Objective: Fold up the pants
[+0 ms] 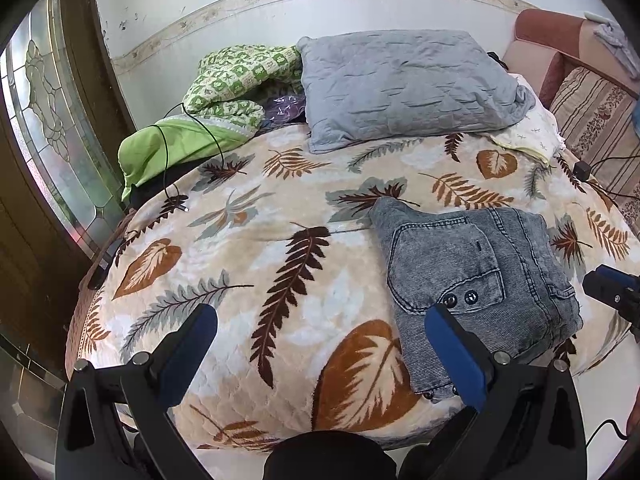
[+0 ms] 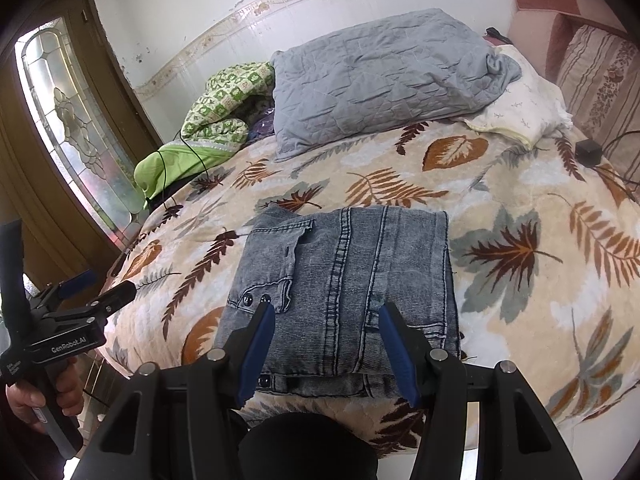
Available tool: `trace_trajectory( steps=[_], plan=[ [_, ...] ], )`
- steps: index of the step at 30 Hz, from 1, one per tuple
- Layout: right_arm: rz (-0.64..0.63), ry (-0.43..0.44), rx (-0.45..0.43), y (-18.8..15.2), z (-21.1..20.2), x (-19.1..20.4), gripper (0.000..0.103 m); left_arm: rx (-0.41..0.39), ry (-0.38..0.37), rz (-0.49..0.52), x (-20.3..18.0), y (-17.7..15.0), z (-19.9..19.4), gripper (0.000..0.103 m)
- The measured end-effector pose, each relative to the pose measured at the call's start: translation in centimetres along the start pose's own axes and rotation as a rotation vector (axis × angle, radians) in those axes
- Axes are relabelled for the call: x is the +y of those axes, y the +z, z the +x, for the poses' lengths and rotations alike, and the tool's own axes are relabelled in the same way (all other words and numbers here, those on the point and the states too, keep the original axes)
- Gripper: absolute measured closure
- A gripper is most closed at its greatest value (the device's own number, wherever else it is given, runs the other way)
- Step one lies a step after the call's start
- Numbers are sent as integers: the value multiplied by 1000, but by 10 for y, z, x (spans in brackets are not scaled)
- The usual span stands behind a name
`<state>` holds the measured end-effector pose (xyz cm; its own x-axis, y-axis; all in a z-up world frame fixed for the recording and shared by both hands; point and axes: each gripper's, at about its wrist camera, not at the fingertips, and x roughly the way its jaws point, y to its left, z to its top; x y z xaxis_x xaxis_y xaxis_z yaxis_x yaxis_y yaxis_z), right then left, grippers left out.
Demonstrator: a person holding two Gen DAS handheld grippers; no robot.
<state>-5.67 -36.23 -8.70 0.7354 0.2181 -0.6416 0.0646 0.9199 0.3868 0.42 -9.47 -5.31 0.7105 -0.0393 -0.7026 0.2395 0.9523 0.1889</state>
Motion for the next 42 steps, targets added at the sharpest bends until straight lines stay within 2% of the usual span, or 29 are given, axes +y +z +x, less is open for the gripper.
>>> trace_trajectory(
  steps=[25,42],
  plan=[
    [9,1,24,-2,10,0,45,30,-2,-4,2,-4,11,0],
    [-1,3,19,3,10,5,45,17,-2,-7,5,2,8,0]
  ],
)
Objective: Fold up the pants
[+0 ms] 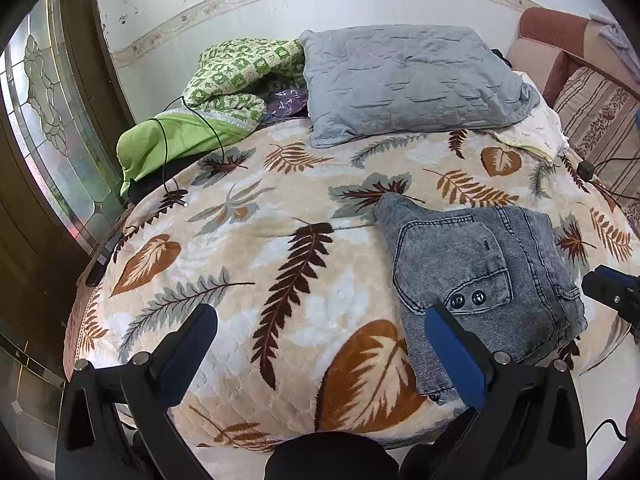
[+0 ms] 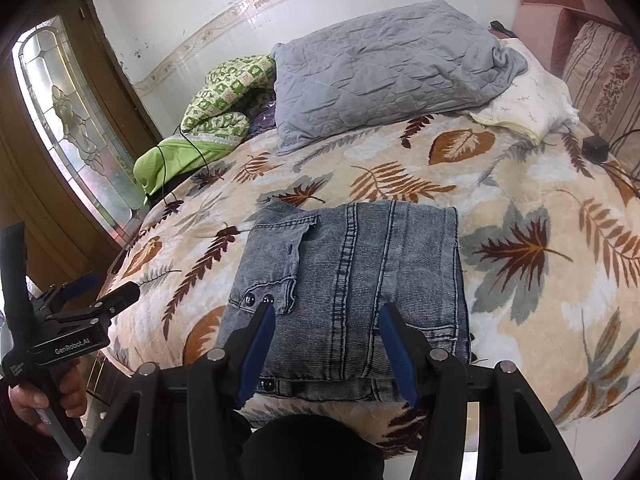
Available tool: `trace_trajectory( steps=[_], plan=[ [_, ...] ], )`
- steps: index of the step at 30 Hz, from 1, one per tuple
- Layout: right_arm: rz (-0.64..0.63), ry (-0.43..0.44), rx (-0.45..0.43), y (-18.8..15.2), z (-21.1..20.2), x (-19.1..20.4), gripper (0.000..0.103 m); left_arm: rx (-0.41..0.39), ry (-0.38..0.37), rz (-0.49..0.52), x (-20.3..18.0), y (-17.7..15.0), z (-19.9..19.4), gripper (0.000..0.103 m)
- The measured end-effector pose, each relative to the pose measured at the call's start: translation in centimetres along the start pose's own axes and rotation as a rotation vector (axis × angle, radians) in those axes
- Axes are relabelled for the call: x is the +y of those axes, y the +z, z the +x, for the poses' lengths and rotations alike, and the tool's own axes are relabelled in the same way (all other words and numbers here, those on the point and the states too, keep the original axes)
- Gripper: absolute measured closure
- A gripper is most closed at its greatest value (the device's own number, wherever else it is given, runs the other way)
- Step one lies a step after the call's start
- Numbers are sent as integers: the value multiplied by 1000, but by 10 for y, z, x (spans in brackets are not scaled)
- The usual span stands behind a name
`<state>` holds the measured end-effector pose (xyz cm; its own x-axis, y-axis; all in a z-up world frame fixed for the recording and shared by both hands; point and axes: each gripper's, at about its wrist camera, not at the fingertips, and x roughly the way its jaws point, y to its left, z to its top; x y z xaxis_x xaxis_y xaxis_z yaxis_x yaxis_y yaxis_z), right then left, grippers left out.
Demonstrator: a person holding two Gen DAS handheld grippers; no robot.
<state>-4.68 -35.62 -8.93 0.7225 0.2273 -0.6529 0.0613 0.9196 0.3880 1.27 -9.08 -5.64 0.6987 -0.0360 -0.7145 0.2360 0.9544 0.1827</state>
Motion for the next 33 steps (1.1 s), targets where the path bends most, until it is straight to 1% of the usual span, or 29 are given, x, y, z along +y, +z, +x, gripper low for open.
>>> trace_trajectory(
  steps=[17,33],
  plan=[
    [5,-7,-6,-1,-4,-3,45,4,0,2,0,-1,-3,0],
    [36,-14,12,-4,4,-15,45,34,1,13,-4,-3,11,0]
  ],
)
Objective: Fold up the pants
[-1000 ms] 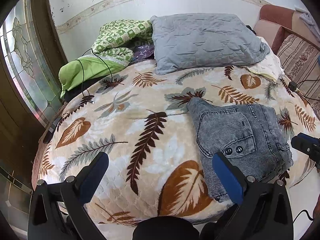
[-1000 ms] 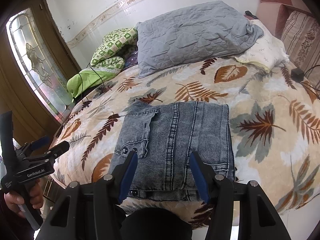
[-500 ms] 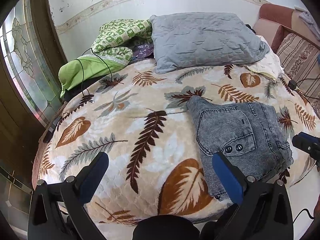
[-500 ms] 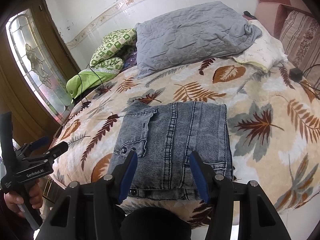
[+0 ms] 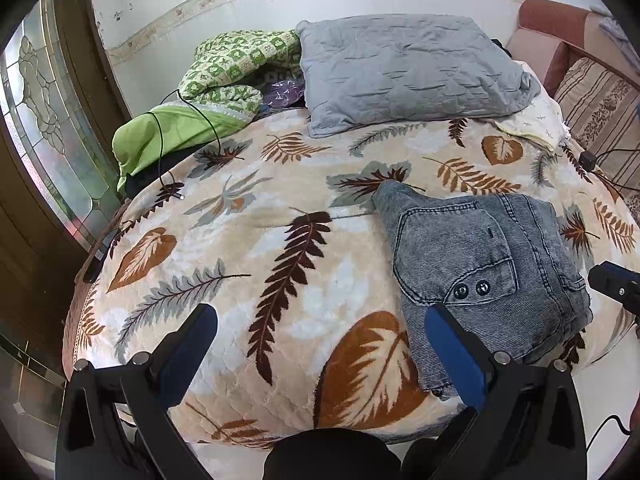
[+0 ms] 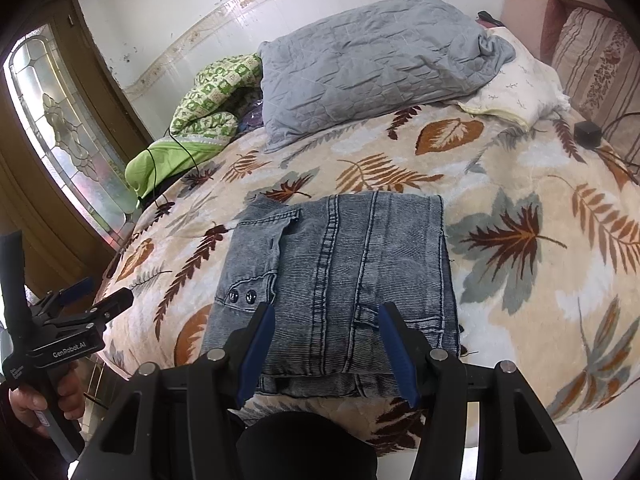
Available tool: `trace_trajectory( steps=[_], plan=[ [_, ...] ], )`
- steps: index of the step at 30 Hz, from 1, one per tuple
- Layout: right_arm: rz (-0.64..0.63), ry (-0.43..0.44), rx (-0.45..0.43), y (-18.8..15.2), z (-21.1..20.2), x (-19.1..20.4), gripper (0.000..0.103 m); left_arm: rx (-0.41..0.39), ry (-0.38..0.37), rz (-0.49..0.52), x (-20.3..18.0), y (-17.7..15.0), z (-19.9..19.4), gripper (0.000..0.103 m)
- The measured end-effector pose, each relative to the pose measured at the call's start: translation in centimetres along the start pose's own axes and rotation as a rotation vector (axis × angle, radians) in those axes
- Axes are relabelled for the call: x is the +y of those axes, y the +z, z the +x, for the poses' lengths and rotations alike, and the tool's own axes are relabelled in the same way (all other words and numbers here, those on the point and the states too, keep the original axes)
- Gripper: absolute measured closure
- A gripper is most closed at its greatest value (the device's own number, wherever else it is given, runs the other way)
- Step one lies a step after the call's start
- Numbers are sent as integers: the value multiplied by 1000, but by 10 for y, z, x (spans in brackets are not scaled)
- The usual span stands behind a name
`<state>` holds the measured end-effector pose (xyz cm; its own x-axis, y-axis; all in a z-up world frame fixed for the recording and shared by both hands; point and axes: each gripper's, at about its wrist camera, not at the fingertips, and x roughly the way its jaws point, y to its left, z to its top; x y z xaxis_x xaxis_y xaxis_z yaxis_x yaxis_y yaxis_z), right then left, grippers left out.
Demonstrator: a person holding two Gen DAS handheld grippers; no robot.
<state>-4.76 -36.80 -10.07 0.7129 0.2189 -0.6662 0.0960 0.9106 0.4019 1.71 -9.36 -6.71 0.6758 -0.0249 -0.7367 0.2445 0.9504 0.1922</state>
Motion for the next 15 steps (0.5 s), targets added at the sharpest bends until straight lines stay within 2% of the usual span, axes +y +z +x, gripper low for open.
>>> trace_trajectory(
  steps=[15],
  plan=[
    [-1,-7,13,-1,5,3,45,11,-3,-17,5,-3,6,0]
  ],
)
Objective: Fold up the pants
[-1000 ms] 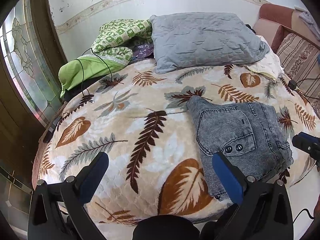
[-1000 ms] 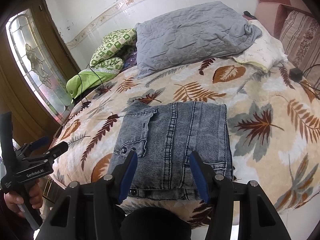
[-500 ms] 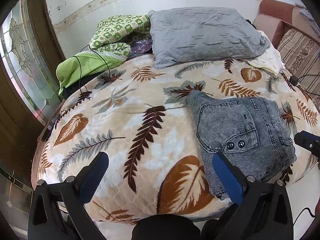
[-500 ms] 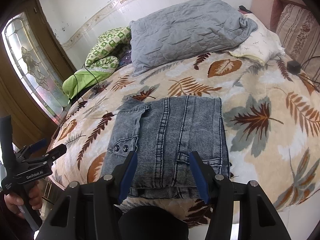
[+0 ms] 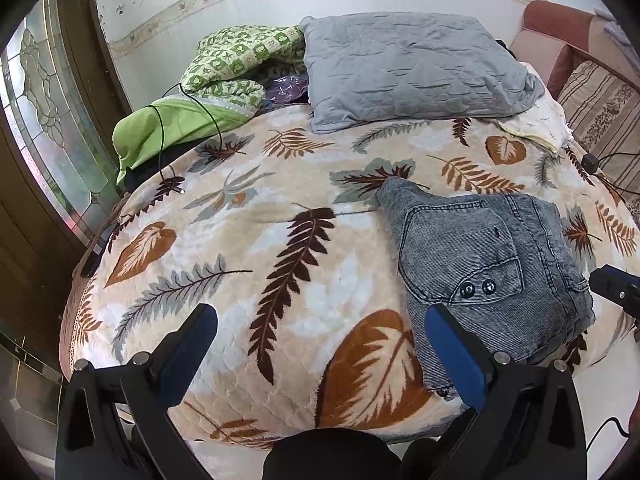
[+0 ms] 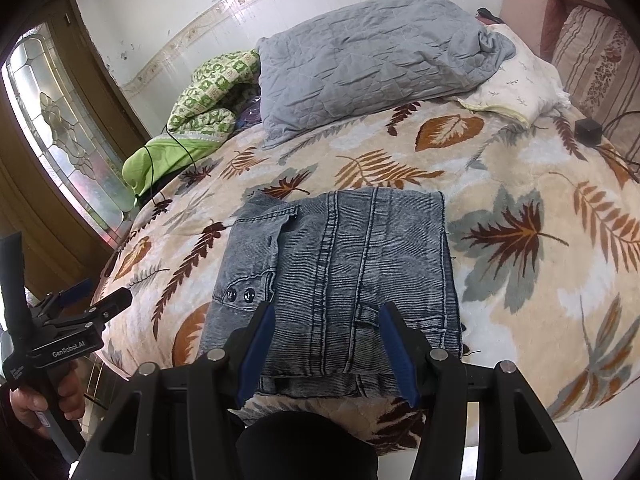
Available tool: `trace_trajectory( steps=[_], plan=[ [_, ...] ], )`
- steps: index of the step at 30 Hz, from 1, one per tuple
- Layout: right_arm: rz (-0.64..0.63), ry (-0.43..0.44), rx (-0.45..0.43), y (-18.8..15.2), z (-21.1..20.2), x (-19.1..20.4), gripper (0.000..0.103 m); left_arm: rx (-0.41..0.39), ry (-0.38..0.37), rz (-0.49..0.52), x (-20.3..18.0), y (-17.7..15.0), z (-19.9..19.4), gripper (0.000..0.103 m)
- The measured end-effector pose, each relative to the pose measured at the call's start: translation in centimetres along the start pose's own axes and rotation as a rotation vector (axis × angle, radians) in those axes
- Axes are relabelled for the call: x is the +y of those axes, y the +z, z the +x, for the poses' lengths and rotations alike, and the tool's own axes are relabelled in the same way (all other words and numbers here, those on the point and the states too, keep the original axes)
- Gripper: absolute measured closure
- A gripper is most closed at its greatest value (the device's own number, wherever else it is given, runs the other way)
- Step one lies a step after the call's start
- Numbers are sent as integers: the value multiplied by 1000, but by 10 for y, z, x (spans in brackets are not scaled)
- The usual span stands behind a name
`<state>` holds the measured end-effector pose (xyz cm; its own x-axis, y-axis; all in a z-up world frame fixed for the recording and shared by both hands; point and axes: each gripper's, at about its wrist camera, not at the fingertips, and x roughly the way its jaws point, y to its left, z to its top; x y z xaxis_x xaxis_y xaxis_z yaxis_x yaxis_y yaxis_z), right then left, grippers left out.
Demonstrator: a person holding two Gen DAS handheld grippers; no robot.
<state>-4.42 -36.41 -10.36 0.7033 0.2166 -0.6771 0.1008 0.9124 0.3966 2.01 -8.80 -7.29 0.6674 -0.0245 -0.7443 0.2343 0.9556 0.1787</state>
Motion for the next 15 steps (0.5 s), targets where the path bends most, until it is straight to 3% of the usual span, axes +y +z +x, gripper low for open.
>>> trace_trajectory(
  steps=[15],
  plan=[
    [48,9,35,-6,16,-21,45,47,9,22,-10,-1,18,0]
  ],
)
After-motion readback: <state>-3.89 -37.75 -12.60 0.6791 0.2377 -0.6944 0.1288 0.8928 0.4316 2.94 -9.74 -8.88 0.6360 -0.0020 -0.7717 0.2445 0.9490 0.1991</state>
